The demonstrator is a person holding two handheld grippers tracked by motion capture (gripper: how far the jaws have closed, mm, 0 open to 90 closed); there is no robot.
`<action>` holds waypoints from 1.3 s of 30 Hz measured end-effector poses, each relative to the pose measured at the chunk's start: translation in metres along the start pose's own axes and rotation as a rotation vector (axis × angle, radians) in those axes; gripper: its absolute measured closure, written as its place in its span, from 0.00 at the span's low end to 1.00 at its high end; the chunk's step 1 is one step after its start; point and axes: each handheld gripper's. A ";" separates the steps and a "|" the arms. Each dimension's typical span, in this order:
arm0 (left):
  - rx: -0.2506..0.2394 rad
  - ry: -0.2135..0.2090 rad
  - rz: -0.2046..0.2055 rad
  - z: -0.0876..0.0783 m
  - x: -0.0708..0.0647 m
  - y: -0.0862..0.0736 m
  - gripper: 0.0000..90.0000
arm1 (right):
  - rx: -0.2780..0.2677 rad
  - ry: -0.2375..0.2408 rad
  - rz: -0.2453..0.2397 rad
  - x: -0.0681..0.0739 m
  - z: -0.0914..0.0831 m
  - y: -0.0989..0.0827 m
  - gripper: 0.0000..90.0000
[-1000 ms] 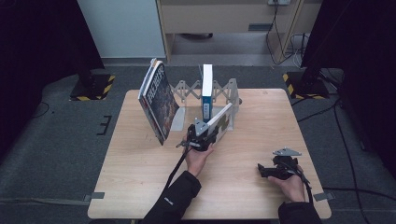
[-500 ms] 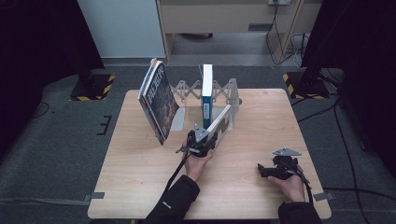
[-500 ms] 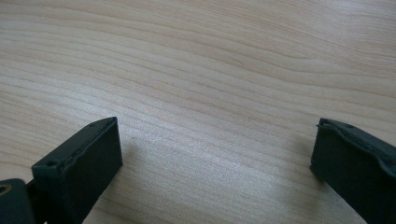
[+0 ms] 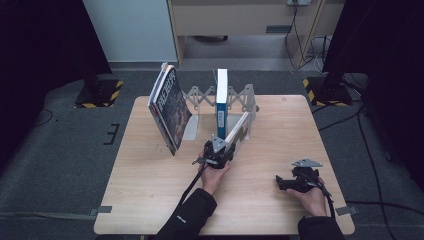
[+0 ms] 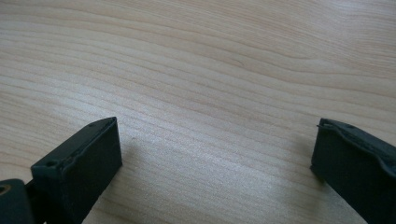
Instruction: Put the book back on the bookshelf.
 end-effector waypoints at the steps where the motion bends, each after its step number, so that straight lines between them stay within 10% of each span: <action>1: -0.006 -0.011 0.000 -0.001 0.000 0.000 0.78 | 0.000 0.001 0.000 0.000 0.000 0.000 0.02; 13: -0.053 -0.054 0.015 -0.029 0.000 -0.003 0.77 | -0.002 -0.002 0.001 0.000 0.000 0.000 0.02; 30: -0.062 -0.036 -0.003 -0.008 -0.008 0.005 0.77 | -0.004 -0.002 -0.003 0.000 0.000 0.000 0.01; 39: -0.038 -0.106 0.002 -0.005 -0.003 0.008 0.71 | -0.004 -0.001 -0.003 0.000 0.000 0.000 0.01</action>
Point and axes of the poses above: each handheld gripper's, and its own axes: z roughly forward along the jaws, y roughly out of its top, x roughly to its left, and after that the axes turned 13 degrees about -z, right-handed
